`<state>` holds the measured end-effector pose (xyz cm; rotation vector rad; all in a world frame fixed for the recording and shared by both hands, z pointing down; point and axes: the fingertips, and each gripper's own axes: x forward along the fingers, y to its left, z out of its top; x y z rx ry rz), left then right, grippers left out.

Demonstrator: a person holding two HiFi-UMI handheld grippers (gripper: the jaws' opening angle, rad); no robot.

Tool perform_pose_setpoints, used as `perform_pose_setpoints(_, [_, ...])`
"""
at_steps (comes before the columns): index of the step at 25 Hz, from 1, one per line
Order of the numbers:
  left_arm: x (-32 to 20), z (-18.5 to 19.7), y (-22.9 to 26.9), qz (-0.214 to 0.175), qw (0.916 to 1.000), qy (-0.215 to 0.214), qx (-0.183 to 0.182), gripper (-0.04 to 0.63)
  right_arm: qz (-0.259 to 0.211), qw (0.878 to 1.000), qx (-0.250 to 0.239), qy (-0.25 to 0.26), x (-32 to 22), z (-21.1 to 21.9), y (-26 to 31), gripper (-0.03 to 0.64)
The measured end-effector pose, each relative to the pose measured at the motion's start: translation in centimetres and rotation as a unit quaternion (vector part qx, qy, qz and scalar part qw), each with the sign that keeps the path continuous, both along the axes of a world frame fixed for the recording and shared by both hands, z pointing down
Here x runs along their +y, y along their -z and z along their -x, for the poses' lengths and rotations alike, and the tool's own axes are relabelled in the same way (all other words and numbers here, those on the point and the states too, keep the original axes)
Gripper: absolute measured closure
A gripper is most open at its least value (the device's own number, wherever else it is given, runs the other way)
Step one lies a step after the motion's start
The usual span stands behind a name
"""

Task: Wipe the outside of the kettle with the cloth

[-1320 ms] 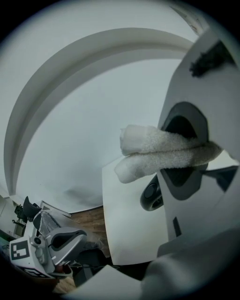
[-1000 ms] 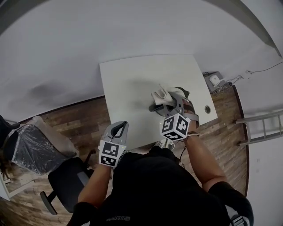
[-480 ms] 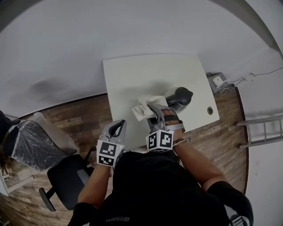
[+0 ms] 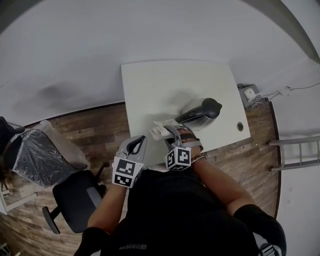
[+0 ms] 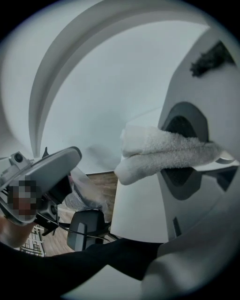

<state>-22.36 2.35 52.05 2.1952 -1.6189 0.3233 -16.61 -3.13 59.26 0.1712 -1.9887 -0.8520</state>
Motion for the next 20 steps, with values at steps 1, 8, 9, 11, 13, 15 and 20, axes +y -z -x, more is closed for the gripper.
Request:
perform_pose_setpoints(1, [0.0,0.0,-0.1,0.001,1.0,-0.001,0.0,0.588,0.003,1.0,0.004,-0.004,-0.2,-0.5,-0.8,0.518])
perform_pose_setpoints(8, [-0.2,-0.4,0.0,0.002,1.0,-0.009,0.002,0.588,0.001,0.999,0.03,-0.034,-1.9,-4.0,-3.7,0.518])
perform_pose_setpoints(9, [-0.3,-0.5,-0.1,0.003,0.9999,-0.012,0.002,0.588,0.0,0.999,0.03,-0.041,-2.2,-4.5,-3.7,0.518])
perform_pose_setpoints(11, [-0.4,-0.9,-0.3,0.006,0.9998,-0.019,0.003,0.588,0.007,0.998,0.021,-0.065,-2.7,-5.6,-3.6,0.518])
perform_pose_setpoints(13, [-0.7,-1.4,-0.3,0.004,0.9996,-0.028,0.003,0.588,0.045,0.992,-0.007,-0.119,-3.3,-6.9,-3.1,0.518])
perform_pose_setpoints(15, [-1.0,-1.9,-0.2,0.002,0.9993,-0.037,0.0,0.588,0.111,0.973,-0.051,-0.196,-4.1,-8.3,-2.5,0.518])
perform_pose_setpoints(20, [-1.4,-2.6,0.2,0.002,0.9986,-0.052,-0.001,0.588,0.329,0.839,-0.2,-0.385,-6.0,-10.5,-1.6,0.518])
